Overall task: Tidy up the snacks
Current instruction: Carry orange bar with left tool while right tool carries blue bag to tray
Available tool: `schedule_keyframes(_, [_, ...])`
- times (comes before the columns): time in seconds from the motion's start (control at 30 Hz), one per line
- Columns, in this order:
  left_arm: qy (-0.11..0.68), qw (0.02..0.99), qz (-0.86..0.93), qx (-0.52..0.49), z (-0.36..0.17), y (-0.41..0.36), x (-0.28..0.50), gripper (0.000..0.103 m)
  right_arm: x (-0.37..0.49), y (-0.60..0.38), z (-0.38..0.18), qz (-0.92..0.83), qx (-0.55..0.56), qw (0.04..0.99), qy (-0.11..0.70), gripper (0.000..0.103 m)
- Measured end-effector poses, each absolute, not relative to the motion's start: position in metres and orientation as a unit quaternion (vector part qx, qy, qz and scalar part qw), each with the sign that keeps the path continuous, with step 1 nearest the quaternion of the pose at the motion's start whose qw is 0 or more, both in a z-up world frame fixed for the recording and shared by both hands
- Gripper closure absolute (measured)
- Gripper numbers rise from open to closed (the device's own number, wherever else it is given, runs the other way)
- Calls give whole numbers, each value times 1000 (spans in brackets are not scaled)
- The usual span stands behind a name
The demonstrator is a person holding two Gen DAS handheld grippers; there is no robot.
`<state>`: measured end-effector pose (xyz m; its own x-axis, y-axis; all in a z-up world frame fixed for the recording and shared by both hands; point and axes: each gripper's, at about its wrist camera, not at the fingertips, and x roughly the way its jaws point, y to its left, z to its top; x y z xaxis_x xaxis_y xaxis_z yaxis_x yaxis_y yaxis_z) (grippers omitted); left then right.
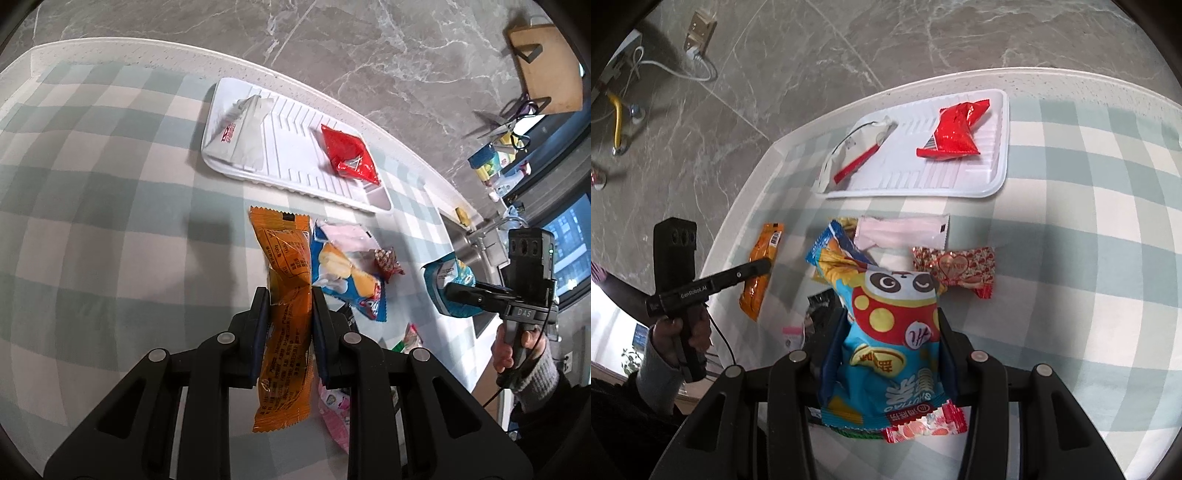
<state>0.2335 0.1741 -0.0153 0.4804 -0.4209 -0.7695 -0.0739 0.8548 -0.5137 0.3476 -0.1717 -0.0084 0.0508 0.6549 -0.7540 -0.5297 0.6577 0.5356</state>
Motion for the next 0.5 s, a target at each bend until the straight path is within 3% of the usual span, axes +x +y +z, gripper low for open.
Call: schedule_keyframes(0.5, [489,828,-120,-247,-3,176,272,83,374,-152,1,414,93,717,552,55])
